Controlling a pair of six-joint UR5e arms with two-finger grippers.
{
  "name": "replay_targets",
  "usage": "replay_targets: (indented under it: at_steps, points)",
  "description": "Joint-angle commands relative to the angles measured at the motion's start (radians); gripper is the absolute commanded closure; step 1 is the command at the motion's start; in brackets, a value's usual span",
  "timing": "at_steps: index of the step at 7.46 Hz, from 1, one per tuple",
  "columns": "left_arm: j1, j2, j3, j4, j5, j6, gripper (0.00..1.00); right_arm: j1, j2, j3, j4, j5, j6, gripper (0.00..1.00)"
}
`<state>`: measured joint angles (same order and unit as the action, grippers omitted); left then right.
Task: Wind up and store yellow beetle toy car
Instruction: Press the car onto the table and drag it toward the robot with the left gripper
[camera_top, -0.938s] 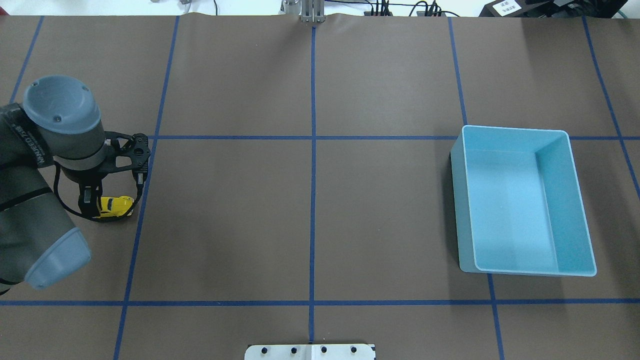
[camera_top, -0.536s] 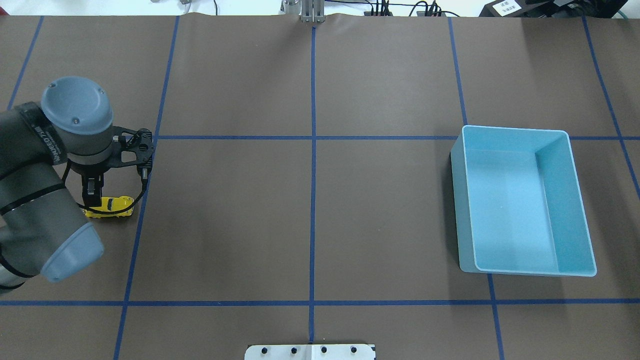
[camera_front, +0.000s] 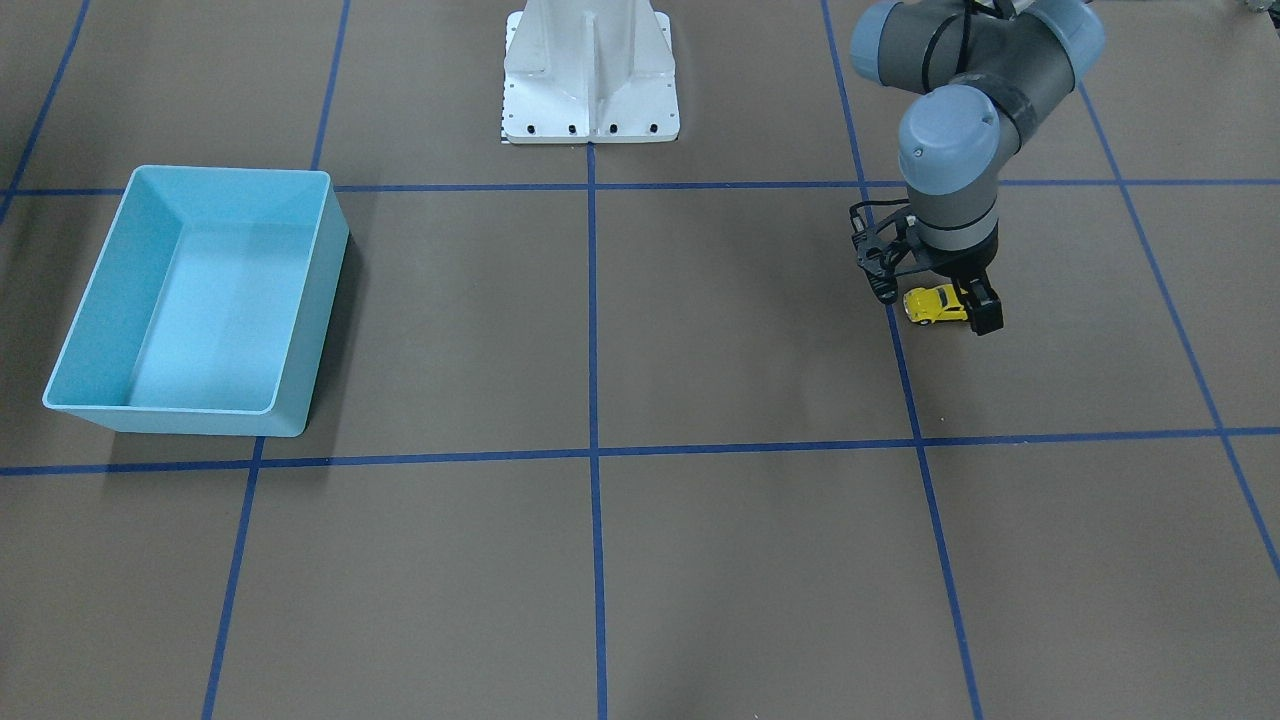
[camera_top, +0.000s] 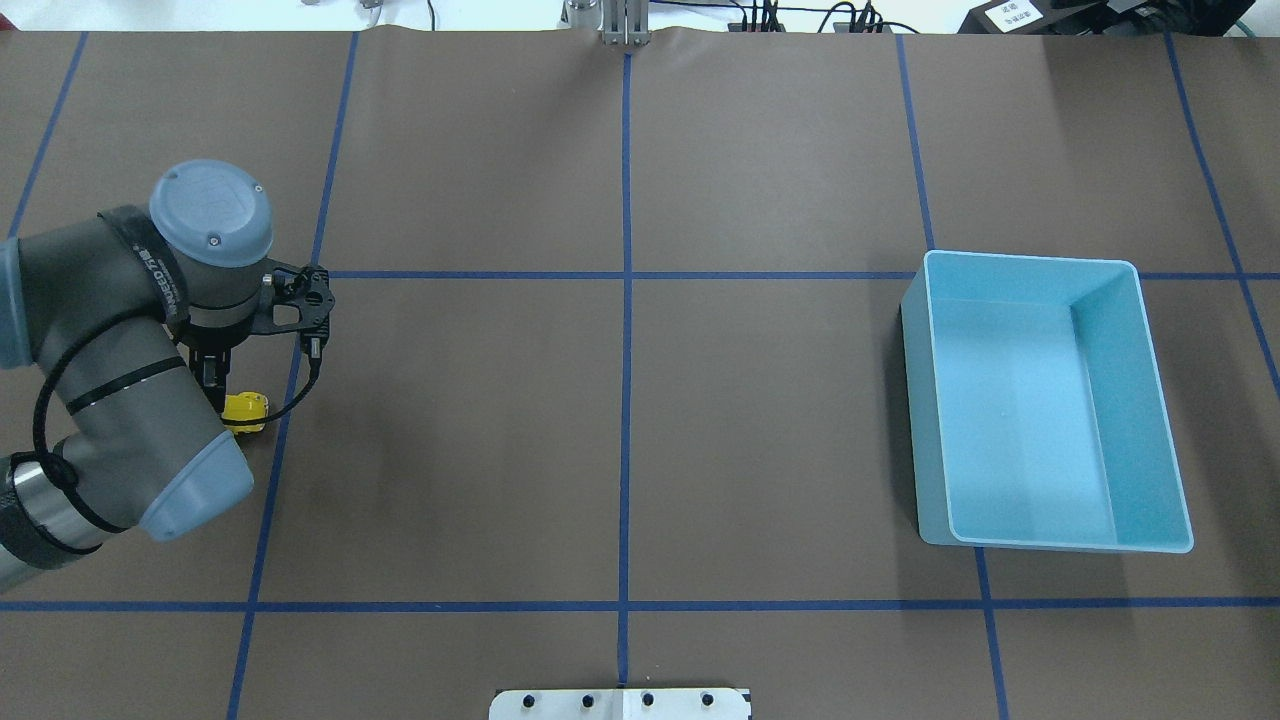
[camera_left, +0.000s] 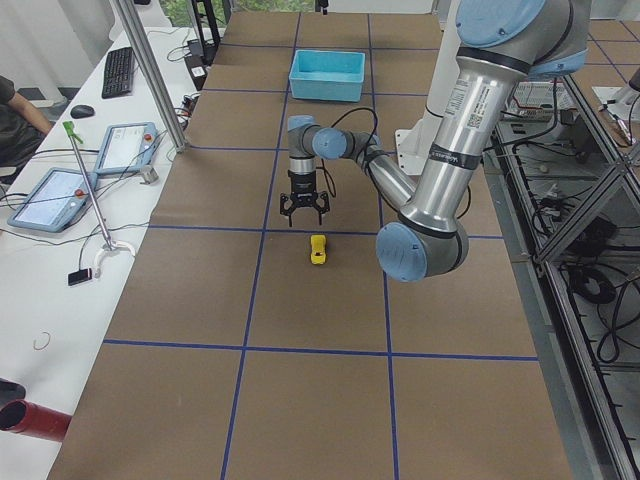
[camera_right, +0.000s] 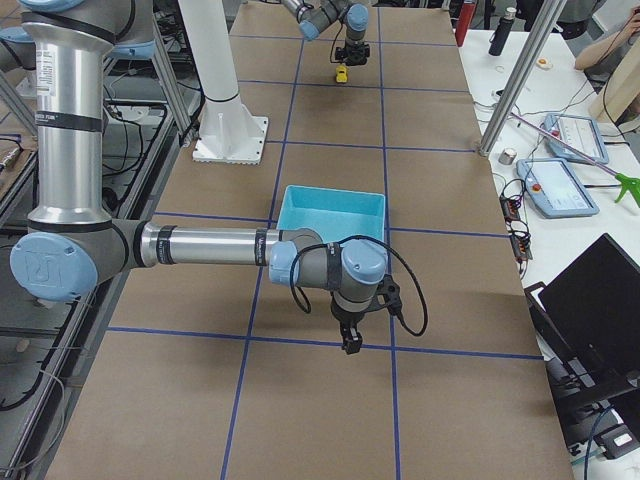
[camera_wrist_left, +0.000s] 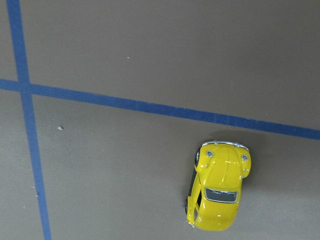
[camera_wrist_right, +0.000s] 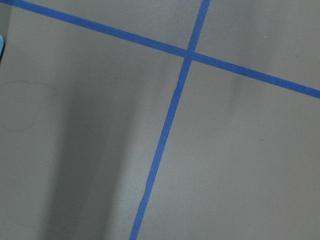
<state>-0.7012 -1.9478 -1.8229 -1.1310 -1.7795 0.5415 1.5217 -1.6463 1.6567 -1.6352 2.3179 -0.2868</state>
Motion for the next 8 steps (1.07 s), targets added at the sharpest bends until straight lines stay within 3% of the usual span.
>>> replay_targets:
  at_steps: [1,8]
  points:
    - [0.041,0.004,0.03,-0.001,-0.001,-0.003,0.0,0.0,-0.001,0.0,0.0,0.0,0.0,0.0]
    - [0.106,0.024,0.073,-0.007,0.109,-0.015,0.01,0.0,-0.001,0.0,0.0,0.0,0.0,0.0]
